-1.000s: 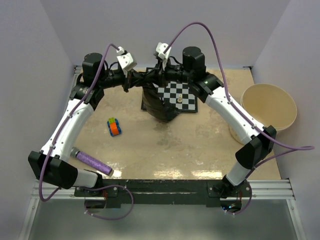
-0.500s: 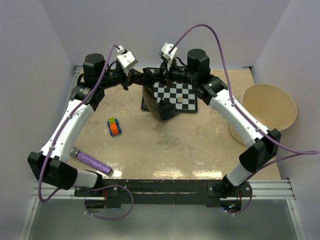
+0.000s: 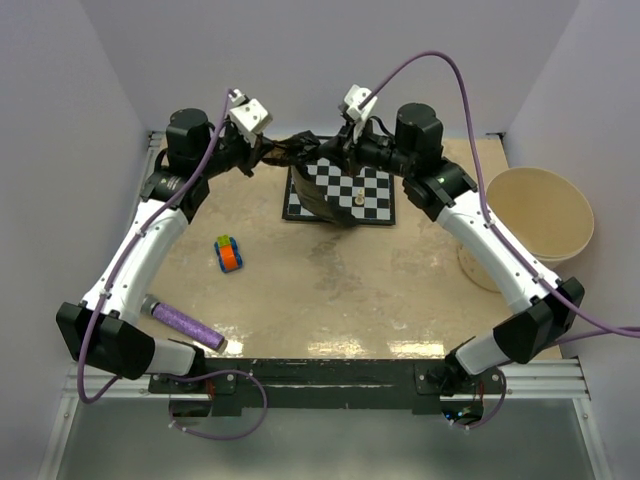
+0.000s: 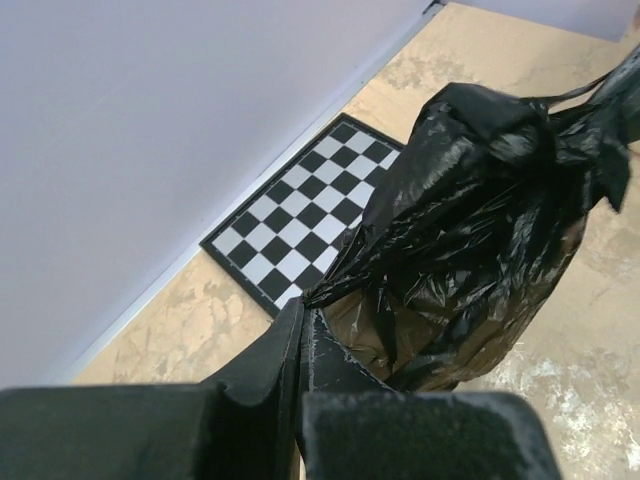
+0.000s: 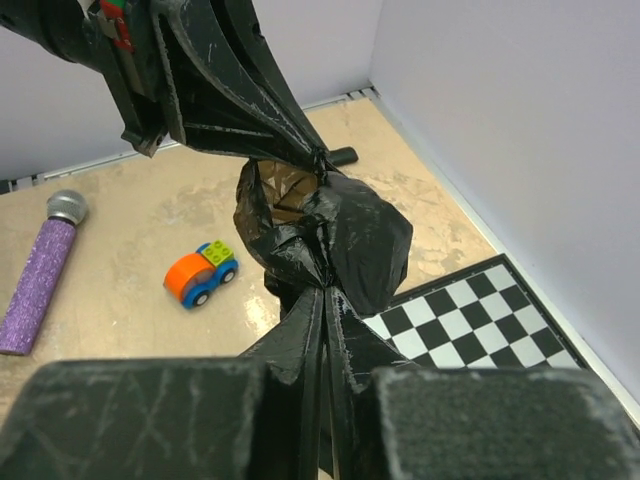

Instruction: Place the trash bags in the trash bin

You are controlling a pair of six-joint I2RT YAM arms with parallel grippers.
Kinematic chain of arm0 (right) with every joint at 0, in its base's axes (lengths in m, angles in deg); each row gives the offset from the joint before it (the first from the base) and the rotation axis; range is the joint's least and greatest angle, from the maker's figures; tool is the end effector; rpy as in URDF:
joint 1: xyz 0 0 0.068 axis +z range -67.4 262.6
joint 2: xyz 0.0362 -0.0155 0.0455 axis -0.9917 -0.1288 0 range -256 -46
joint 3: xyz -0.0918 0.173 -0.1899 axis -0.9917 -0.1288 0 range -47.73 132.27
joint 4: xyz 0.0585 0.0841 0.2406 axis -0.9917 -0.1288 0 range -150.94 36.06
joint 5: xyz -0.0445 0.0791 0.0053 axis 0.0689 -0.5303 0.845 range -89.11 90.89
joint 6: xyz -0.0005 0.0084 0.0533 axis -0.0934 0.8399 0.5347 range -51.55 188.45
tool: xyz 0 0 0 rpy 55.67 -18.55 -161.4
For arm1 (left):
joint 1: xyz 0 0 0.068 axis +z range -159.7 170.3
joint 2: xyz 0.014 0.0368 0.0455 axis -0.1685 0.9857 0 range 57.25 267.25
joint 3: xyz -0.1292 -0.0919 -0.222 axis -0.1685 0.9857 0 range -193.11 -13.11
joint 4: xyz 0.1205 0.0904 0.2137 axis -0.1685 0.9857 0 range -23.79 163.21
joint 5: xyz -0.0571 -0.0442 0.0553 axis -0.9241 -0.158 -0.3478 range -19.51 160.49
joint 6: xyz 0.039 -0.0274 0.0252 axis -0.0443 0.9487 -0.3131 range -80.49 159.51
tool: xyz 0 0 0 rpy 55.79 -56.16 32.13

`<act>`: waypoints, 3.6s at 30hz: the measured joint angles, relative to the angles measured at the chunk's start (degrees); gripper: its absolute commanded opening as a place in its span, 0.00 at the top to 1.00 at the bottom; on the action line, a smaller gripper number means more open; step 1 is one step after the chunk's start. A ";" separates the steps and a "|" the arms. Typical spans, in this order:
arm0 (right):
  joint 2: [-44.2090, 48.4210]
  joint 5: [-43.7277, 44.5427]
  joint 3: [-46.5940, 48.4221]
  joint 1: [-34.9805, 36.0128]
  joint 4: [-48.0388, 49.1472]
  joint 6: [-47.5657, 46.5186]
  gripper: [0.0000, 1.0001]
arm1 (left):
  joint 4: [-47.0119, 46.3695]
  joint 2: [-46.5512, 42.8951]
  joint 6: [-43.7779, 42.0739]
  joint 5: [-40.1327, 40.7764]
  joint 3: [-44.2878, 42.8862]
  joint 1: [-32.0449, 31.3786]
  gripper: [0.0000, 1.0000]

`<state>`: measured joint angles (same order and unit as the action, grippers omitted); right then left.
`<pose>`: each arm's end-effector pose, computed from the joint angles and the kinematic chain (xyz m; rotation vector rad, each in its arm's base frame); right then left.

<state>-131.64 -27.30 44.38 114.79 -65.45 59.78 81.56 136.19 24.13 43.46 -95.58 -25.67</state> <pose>0.2801 0.1963 0.4547 -0.9343 1.4180 0.7158 0.2971 -0.1019 0.4260 0.7977 1.5841 -0.4257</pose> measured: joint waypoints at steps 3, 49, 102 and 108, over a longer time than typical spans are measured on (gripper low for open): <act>-0.11 -1.01 -0.07 0.00 0.00 0.13 0.99 | -0.09 0.00 0.02 -3.26 0.39 0.17 0.69; -5.44 -4.50 2.99 -7.10 0.76 6.62 0.47 | -2.38 3.04 -3.06 -4.17 -4.33 -0.83 1.00; -14.01 13.44 13.33 -0.33 4.94 11.96 1.00 | -4.66 -7.58 4.07 7.45 5.27 -1.40 0.36; -13.40 13.73 12.48 -0.33 4.90 9.33 1.00 | -7.56 -7.04 6.03 2.23 4.24 -1.60 0.30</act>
<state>-145.04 -13.57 56.86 114.46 -60.55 69.12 74.00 129.15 30.17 45.69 -91.34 -27.26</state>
